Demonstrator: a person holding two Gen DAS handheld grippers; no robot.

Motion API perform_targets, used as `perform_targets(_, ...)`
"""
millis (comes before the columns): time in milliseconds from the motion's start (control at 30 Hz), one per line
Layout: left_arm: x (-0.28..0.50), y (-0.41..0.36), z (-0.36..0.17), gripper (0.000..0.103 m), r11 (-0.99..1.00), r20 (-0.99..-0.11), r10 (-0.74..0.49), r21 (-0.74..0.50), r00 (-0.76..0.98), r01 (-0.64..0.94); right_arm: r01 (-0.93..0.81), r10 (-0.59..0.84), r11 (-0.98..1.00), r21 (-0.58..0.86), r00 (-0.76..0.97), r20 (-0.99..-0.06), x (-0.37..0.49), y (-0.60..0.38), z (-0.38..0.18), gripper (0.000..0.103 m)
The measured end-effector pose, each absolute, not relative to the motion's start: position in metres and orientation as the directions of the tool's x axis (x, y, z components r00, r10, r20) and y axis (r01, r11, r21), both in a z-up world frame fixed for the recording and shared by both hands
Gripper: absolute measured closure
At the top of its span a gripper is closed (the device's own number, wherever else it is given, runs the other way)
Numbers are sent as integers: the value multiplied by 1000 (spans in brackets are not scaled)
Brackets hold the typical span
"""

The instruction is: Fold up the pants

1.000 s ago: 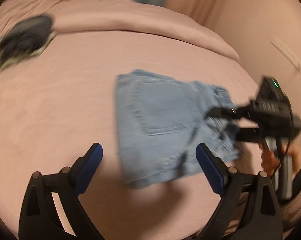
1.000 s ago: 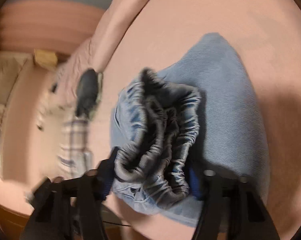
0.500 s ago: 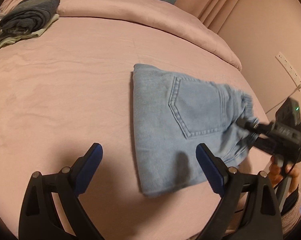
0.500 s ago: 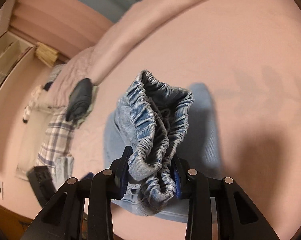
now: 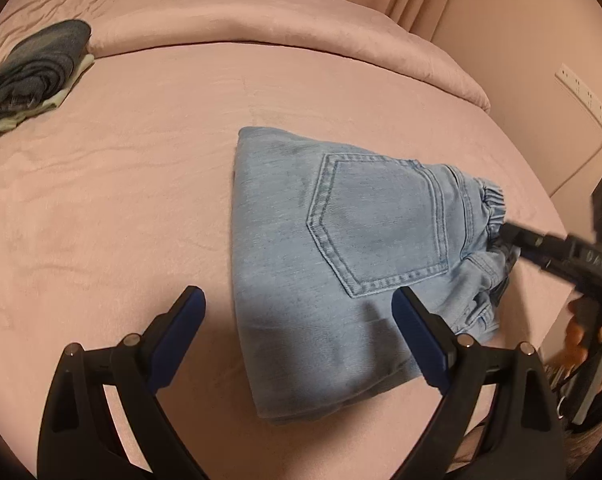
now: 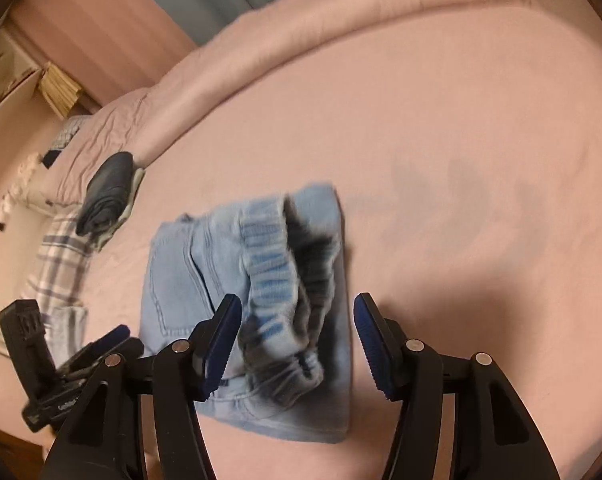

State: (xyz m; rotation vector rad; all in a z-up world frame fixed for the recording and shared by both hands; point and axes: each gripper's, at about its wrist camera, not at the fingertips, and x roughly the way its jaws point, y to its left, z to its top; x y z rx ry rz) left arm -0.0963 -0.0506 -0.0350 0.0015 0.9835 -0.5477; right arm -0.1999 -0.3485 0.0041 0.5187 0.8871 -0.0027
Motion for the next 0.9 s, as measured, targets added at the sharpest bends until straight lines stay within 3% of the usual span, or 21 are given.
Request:
perform_targets(167,-96,-57,-35,8,859,-790,-437,-224,431,460,142,131,938,317,702,-701,-195,-333,27,45)
perform_targets(333,-92,-62,-38,9,855,-797,-432,-213,422,473,54,133,968,245,716,-686,-186,-308,34,58)
perform_targets(367,-92,-63,-39,9,855,-799,-430,-211,421,473,28,150,971,239,707,-691,-184,-304,32,62)
perform_targets(633,-85,-74,-43,9,858,-820,-406,-189,403,478,0,70,996,90,631,-772,-193,-289,-11,62)
perform_targets(900,-73,-103,-11,9,825,-777,-443,-158,447,543,11,122,985,174,667,-735,-209,-304,-14,62)
